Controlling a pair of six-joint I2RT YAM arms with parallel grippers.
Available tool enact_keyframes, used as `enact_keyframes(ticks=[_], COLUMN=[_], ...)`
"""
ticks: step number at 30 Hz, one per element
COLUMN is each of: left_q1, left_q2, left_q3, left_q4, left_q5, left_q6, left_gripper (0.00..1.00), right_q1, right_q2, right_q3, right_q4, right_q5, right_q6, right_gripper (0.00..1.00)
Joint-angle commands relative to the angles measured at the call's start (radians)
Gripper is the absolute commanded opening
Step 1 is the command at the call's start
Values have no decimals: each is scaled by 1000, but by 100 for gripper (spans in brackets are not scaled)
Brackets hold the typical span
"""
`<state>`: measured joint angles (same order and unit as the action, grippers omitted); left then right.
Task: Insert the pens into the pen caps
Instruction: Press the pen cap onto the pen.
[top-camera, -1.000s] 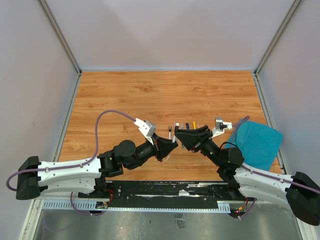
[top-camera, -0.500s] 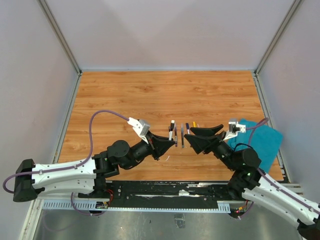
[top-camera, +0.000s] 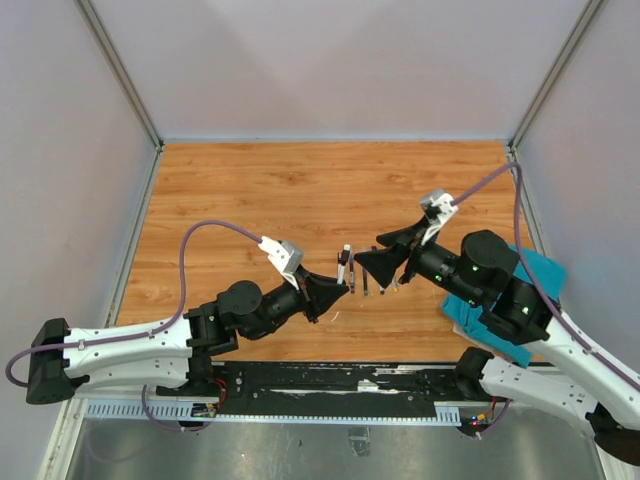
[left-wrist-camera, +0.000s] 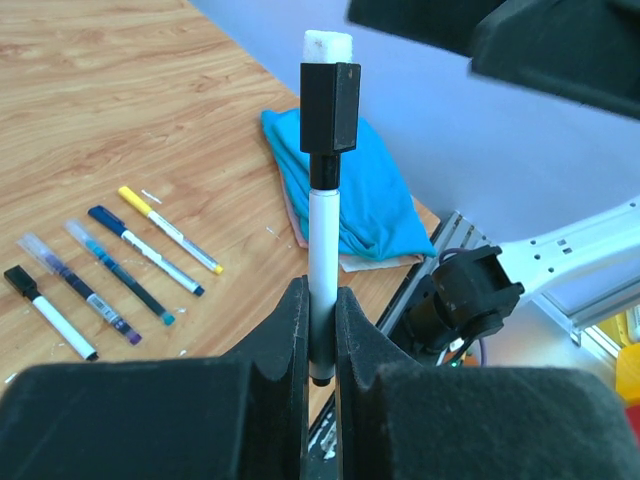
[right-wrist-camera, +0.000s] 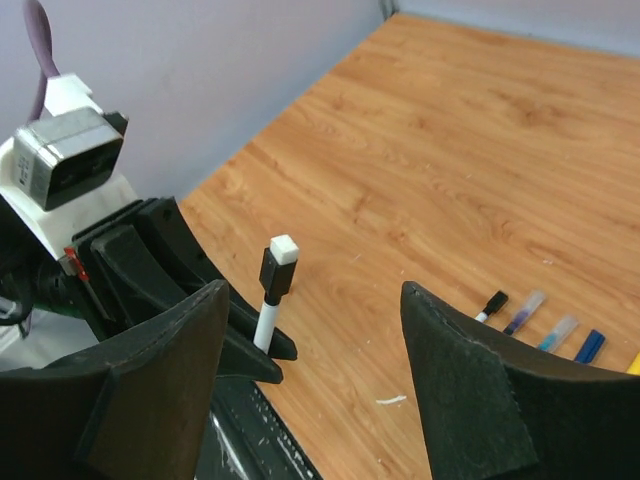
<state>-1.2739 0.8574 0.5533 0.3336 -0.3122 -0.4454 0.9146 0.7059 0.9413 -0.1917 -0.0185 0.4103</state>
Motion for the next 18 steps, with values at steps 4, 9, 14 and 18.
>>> enact_keyframes(ticks=[4,9,14,18], left_q1=[-7,-7,-7,-7], left_q2=[11,17,13,13], left_q3=[8,8,2,2], left_q4=[14,24,43,48], left_q5=[24,42,68,83], left_q6=[19,20,26,29], left_gripper=[0,0,0,0], right_q1=[-3,-3,-3,-3], right_q2=[90,122,133,135], right_q3=[57,48,16,5], right_q4=[37,80,125,138], right_q5=[-189,-209,-210,-207], right_q6=[3,42,78,97], right_gripper=[68,63,53,42])
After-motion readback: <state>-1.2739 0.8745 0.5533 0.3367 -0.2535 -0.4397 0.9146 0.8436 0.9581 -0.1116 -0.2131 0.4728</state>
